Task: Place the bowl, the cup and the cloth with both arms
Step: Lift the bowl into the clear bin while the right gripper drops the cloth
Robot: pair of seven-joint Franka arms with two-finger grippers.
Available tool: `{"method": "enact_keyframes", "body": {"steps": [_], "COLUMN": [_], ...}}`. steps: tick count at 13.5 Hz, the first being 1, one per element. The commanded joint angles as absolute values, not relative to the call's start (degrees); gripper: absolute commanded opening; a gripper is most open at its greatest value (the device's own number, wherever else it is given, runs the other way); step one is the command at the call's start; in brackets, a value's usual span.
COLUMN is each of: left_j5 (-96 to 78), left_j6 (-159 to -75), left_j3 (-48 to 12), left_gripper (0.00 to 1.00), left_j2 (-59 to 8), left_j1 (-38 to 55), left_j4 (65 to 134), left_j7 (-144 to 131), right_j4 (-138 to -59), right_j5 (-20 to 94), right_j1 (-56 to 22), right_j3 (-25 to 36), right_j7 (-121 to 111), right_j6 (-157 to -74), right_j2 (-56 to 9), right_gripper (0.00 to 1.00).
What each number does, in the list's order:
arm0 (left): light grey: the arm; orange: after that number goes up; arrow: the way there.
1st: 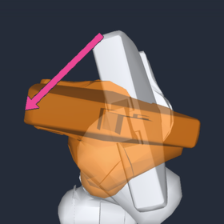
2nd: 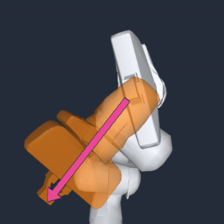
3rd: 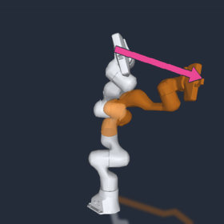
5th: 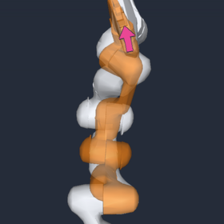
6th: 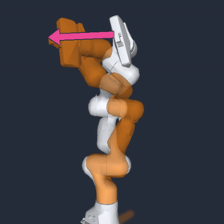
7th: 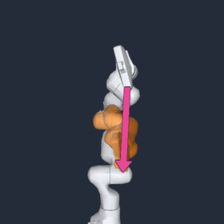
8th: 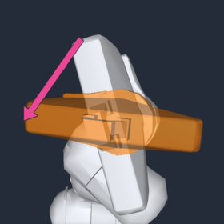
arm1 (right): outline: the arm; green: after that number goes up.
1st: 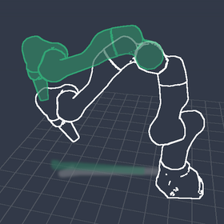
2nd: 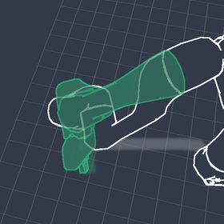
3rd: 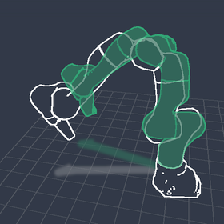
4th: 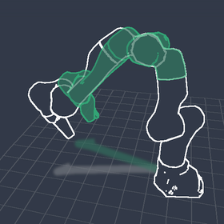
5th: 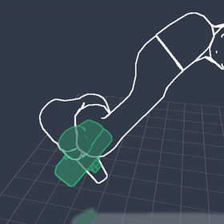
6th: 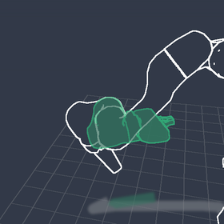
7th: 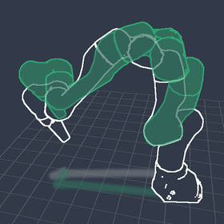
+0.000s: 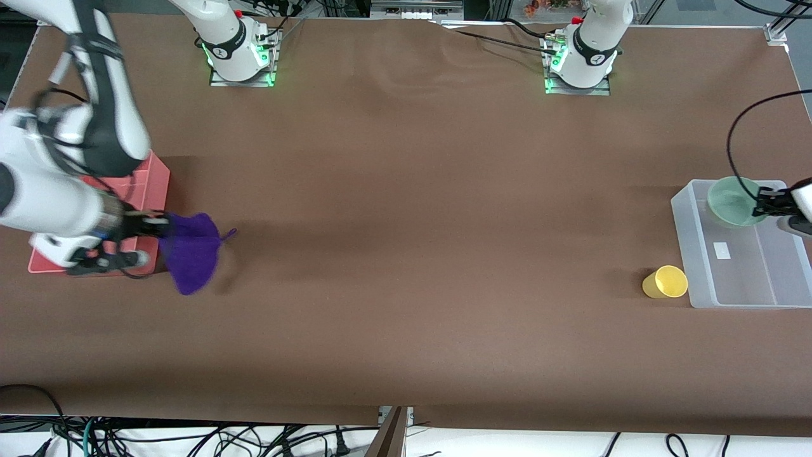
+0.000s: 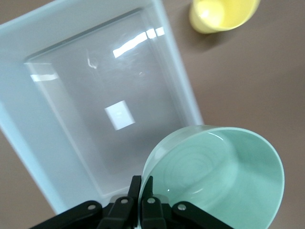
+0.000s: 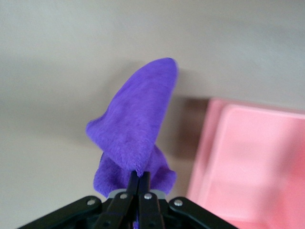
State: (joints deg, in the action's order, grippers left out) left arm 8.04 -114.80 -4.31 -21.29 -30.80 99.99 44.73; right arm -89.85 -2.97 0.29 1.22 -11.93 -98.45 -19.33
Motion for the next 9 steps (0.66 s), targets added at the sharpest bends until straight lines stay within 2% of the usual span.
{"method": "enact_keyframes", "body": {"steps": [1,3,6,7,8,9], "left_j5": [9.14,8.62,8.17,8.09,8.09,8.09], "left_j6": [-118.36,-124.78,-125.68,-125.68,-125.6,-125.51], "left_j3": [-5.01,-5.1,-5.1,-5.1,-5.1,-5.18], "left_gripper": [0.0,0.0,0.0,0.35,0.85,0.98], "left_j2": [-31.44,-35.58,-38.05,-38.06,-37.97,-37.71], "left_j1": [-34.44,-36.38,-37.09,-37.09,-36.92,-36.65], "left_j4": [91.07,91.14,90.97,91.05,90.97,90.97], "left_j7": [51.13,53.25,53.79,53.79,53.01,53.17], "right_j4": [-82.11,-81.12,-82.08,-84.09,-86.98,-90.4], "right_j5": [-4.91,-8.42,-9.58,-9.49,-9.32,-8.88], "right_j1": [1.76,2.54,3.43,3.51,3.78,4.39], "right_j3": [4.29,7.02,11.58,12.91,13.79,14.49], "right_j7": [-18.7,-24.93,-30.14,-30.15,-30.15,-30.06], "right_j6": [-84.95,-81.04,-80.69,-81.9,-84.35,-87.68], "right_j2": [-17.93,-15.83,-15.03,-15.2,-15.21,-15.21], "right_gripper": [0.0,0.0,0.0,0.0,0.0,0.0]}}
